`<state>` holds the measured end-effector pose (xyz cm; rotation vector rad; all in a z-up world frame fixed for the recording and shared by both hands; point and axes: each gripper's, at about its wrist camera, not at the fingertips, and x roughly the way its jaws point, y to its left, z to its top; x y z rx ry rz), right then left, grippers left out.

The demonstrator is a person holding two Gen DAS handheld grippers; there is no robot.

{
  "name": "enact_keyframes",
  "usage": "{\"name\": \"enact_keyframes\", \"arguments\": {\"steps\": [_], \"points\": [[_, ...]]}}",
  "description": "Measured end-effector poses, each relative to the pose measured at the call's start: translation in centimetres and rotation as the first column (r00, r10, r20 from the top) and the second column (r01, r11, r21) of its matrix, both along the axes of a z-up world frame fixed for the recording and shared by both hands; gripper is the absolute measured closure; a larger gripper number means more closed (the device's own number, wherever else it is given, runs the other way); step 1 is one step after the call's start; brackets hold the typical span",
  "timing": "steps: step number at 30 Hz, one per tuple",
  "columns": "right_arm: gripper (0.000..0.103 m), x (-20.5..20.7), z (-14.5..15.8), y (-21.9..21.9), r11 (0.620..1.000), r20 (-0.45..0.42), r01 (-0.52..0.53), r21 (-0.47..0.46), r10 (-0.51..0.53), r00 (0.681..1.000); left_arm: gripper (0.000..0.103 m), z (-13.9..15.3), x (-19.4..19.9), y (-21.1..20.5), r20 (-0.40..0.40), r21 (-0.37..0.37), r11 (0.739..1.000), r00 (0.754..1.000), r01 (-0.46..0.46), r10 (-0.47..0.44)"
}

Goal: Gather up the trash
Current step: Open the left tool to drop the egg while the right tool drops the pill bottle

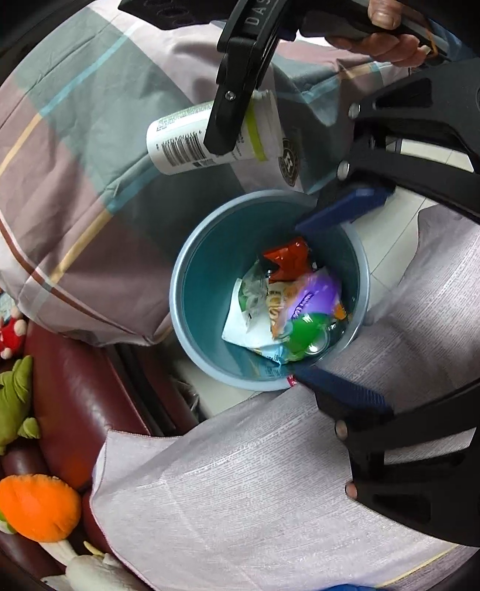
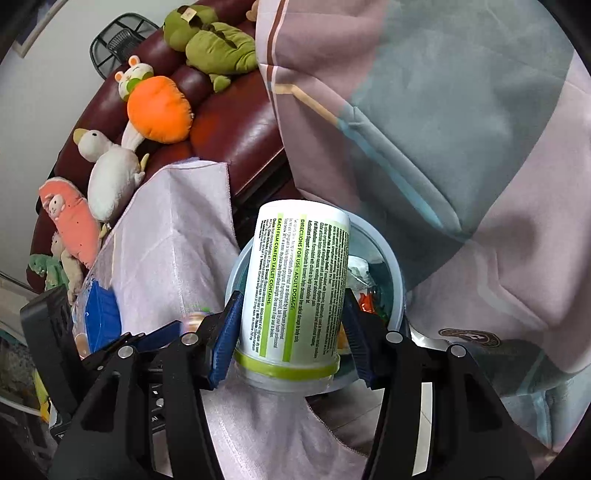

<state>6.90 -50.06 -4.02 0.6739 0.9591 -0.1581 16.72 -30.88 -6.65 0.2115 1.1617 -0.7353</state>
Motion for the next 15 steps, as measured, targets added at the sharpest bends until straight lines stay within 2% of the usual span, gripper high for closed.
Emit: {"name": "enact_keyframes", "arguments": {"steps": [7, 15], "points": [[0.052, 0.7, -0.2, 0.3, 1.0, -0.019, -0.003, -0.008, 0.003, 1.0, 0.016, 0.2, 0.2, 1.4, 0.008, 0.001, 1.0, 1.0, -0.03, 0.03], [0.052, 1.5, -0.3, 1.3, 0.999, -0.035, -0.025, -0.019, 0.025, 0.999, 0.015, 0.8, -0.1, 3.8, 0.048, 0.024, 0.997, 0.996, -0.074, 0.073]]}}
